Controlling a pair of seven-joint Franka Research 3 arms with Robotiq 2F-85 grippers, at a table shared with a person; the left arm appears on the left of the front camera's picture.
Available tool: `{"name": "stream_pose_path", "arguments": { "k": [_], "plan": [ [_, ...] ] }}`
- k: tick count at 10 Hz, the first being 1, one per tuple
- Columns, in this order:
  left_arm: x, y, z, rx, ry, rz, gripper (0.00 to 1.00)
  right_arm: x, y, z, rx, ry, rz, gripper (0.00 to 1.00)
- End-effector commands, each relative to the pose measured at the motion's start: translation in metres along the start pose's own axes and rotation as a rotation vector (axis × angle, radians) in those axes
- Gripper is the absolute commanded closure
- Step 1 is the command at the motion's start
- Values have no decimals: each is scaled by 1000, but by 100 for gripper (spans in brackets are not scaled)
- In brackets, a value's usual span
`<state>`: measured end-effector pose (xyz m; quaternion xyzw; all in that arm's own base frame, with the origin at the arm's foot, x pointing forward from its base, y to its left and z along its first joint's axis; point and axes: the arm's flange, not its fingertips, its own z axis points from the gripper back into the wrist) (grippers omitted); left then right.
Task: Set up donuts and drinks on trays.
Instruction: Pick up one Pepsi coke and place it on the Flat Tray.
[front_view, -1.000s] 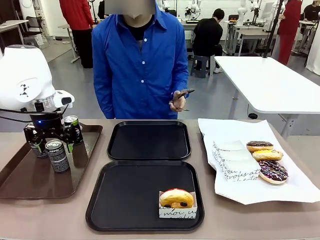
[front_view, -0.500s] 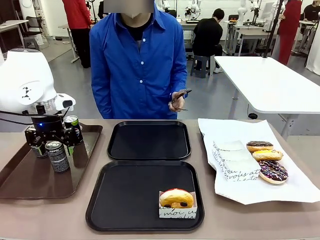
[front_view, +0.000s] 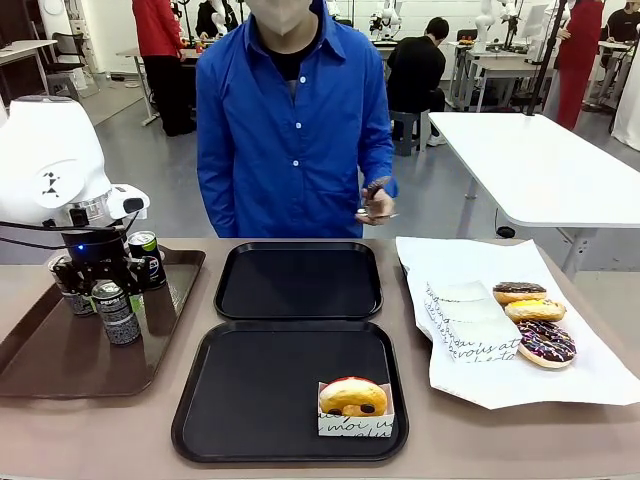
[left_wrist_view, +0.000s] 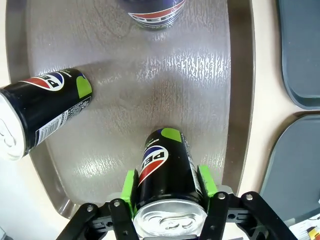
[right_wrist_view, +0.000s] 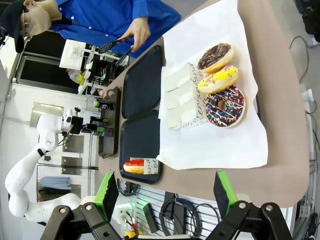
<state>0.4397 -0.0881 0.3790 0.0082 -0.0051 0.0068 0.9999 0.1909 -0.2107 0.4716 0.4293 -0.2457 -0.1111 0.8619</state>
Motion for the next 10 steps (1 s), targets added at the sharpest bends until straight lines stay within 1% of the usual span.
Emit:
{"name": "stream_pose_path", "arguments": {
  "k": [1,2,3,4,5,7,8,9,10],
  "plan": [
    [-3,1,0,-25,3,-10,59,1,-1,-1,25,-8,16,0],
    [-4,2,-1,-24,6,-6,71,1,-1,-1,25,-8,16,0],
    [-4,2,0,-18,10,-7,77,1,-1,-1,25,-8,16,0],
    [-3,3,0,-14,10,-10,89,1,-1,-1,25,-8,16,0],
    [-4,3,4,4,-12,-44,95,1,-1,-1,25,-8,16,0],
    [-7,1,14,48,15,-115,95,1,-1,-1,25,-8,16,0],
    [-12,4,26,59,20,-125,95,1,-1,-1,25,-8,16,0],
    [-23,9,43,96,32,-107,95,1,-1,-1,25,-8,16,0],
    [-41,11,63,103,17,-132,95,1,-1,-1,25,-8,16,0]
  ]
}}
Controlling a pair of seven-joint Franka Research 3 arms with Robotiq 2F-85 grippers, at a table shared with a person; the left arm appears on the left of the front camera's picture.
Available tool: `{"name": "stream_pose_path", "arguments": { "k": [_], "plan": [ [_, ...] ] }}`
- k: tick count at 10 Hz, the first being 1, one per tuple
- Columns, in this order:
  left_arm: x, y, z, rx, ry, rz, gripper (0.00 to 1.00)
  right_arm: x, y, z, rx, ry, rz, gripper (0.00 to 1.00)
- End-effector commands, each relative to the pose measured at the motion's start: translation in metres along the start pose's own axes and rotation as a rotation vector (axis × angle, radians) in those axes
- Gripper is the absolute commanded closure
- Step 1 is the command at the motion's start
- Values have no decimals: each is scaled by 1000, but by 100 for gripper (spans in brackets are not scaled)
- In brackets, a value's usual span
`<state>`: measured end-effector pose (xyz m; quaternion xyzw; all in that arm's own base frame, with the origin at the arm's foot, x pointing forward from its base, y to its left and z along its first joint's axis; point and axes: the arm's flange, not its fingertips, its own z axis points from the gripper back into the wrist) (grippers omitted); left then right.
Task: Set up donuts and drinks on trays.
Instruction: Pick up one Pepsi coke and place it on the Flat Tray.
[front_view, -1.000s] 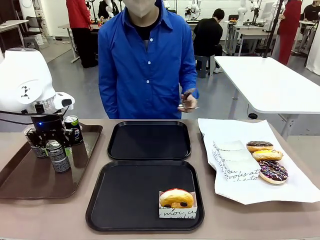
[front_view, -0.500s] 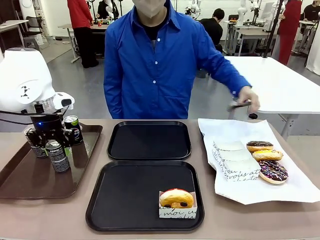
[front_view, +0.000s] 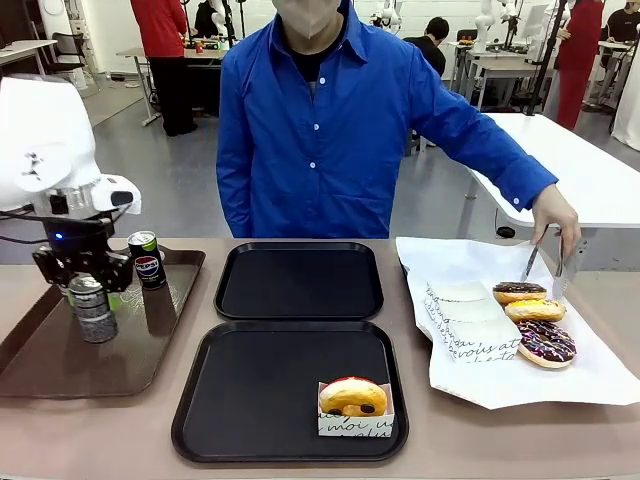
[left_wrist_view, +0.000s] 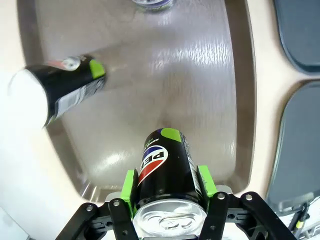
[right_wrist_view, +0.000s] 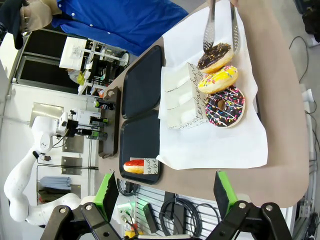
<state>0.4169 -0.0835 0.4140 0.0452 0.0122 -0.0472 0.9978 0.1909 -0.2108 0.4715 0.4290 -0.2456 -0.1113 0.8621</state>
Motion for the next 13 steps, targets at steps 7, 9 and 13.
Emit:
{"name": "stream_pose_path", "arguments": {
  "k": [7,9,13],
  "plan": [
    [-134,30,99,-42,-195,-52,95,1,-1,-1,26,-8,16,0],
    [-121,16,98,20,-191,-50,95,1,-1,-1,26,-8,16,0],
    [-121,16,98,20,-191,-50,95,1,-1,-1,26,-8,16,0]
  ]
}}
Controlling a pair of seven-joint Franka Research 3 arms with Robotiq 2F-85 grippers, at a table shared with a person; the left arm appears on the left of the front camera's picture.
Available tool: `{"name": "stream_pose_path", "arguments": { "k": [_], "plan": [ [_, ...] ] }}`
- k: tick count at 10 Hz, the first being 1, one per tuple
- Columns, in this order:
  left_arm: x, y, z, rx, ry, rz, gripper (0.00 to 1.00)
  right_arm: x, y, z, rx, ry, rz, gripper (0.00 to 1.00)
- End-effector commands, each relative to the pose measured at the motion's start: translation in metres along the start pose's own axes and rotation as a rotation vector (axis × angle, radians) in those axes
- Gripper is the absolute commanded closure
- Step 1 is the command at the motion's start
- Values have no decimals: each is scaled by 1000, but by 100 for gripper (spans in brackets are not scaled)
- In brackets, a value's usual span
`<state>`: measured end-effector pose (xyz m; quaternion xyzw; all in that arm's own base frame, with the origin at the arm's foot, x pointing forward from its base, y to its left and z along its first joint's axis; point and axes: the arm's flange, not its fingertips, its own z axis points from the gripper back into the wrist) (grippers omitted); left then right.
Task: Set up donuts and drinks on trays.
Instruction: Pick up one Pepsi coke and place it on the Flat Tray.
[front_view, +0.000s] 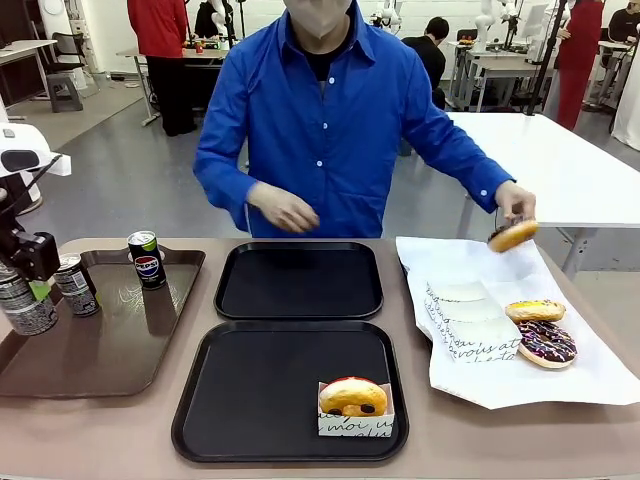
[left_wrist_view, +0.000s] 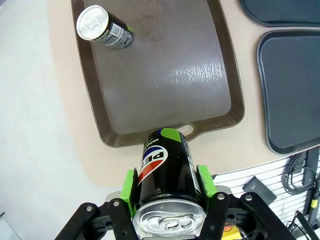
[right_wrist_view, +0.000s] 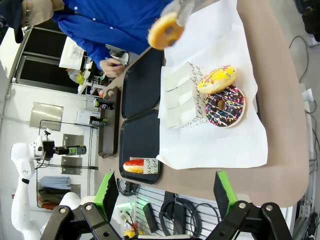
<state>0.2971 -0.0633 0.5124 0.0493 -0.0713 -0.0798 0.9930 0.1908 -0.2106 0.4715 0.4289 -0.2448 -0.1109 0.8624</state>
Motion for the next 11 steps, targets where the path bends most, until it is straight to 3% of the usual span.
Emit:
{"name": "stream_pose_path", "arguments": {
  "k": [1,2,6,11],
  "plan": [
    [3,-1,3,4,-21,8,95,1,-1,-1,26,-10,16,0],
    [0,0,0,0,0,0,42,1,-1,-1,26,-10,16,0],
    [19,-29,21,-128,-4,-110,42,1,-1,-1,26,-10,16,0],
    [56,-103,44,-122,-12,-294,42,1,-1,-1,26,-10,16,0]
  ]
}}
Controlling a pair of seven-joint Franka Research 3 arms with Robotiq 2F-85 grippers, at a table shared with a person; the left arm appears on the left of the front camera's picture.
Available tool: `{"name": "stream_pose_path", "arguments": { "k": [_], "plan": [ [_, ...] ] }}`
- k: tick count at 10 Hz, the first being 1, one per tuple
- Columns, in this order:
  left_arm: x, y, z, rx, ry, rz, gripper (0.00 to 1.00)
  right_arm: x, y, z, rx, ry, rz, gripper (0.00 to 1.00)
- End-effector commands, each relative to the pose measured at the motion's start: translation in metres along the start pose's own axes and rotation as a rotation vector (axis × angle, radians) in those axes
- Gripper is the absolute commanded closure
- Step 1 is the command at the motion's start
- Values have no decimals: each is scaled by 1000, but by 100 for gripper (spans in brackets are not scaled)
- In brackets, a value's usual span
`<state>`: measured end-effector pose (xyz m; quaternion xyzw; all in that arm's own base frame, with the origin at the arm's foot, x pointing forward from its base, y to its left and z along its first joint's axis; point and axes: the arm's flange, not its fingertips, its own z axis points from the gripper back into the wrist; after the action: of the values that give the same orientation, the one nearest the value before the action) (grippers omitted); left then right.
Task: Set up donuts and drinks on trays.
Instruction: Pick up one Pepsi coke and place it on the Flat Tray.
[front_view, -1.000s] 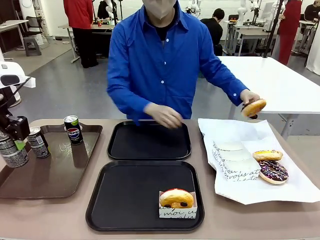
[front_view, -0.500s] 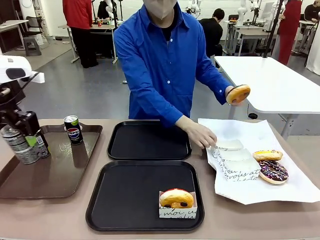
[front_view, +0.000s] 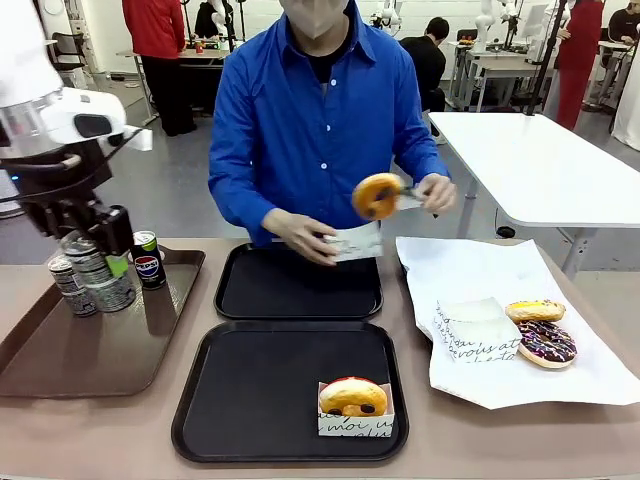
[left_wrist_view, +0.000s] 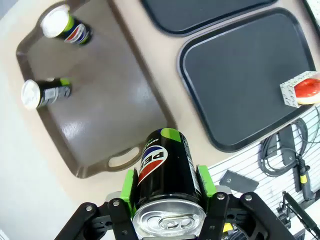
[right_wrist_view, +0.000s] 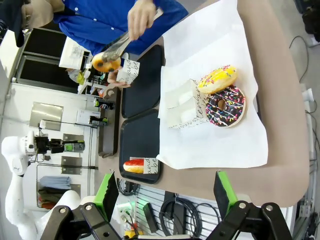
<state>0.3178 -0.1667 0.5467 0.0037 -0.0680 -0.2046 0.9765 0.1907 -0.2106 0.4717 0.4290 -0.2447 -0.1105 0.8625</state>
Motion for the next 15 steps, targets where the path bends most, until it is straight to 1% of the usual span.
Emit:
{"name": "stream_pose_path", "arguments": {
  "k": [1,3,4,5,6,8,9,10,11,12,13,14,15],
  "plan": [
    [27,-20,1,-36,-1,-80,42,1,-1,-1,26,-11,15,0],
    [51,-52,-11,-57,12,-148,42,1,-1,-1,26,-11,15,0],
    [65,-65,-22,-60,34,-183,42,1,-1,-1,26,-11,15,0],
    [78,-80,-41,-68,52,-225,42,1,-1,-1,26,-11,15,0],
    [91,-96,-69,-84,73,-261,42,1,-1,-1,26,-11,15,0],
    [107,-110,-109,-127,100,-296,42,1,-1,-1,26,-11,15,0],
    [110,-113,-122,-148,125,-319,42,1,-1,-1,26,-11,15,0],
    [97,-106,-119,-111,215,-337,42,1,-1,-1,26,-11,15,0],
    [53,-84,-93,-53,341,-367,42,1,-1,-1,26,-11,15,0],
    [-8,-52,-63,32,278,-412,42,1,-1,-1,26,-11,15,0],
    [-64,-22,-46,29,199,-332,42,1,-1,-1,26,-11,15,0],
    [-91,-11,-45,11,162,-275,42,1,-1,-1,26,-11,15,0],
    [-98,-6,-47,-2,150,-250,42,1,-1,-1,26,-11,15,0]
  ]
}}
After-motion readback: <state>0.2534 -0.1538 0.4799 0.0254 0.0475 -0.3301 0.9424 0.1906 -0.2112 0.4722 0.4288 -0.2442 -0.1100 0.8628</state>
